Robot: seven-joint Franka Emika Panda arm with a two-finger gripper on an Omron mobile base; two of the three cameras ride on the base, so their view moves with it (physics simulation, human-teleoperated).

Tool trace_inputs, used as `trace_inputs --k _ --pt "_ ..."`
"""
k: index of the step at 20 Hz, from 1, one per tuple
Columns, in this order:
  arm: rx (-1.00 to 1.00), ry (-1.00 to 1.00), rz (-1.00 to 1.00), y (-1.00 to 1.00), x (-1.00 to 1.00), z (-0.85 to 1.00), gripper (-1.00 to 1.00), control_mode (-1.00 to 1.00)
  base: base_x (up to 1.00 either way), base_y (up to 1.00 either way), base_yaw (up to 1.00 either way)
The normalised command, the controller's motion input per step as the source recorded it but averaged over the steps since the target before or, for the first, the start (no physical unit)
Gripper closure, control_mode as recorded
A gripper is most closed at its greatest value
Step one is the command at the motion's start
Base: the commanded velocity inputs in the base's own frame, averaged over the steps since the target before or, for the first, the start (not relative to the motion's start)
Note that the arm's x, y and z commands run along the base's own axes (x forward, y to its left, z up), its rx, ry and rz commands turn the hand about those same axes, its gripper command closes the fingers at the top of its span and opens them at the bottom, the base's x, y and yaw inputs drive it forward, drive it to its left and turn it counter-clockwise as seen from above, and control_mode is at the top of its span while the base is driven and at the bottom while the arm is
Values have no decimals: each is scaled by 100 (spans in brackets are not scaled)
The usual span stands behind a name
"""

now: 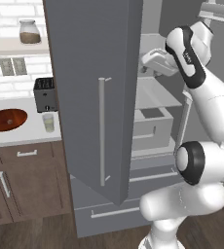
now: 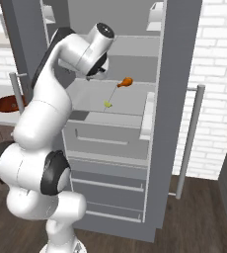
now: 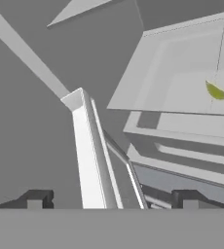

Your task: Grab a lemon wedge from the fridge and one ice cube from the ice bowl, and put them in the glass of lemonade.

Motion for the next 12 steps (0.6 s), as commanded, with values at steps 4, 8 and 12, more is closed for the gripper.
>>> trace_inputs --k 4,8,12 --pt "7 2 3 18 55 -6 -100 -100 0 0 0" --pt "14 0 7 24 3 0 -100 -100 0 0 0" --pt "18 0 10 27 -1 0 -100 -100 0 0 0"
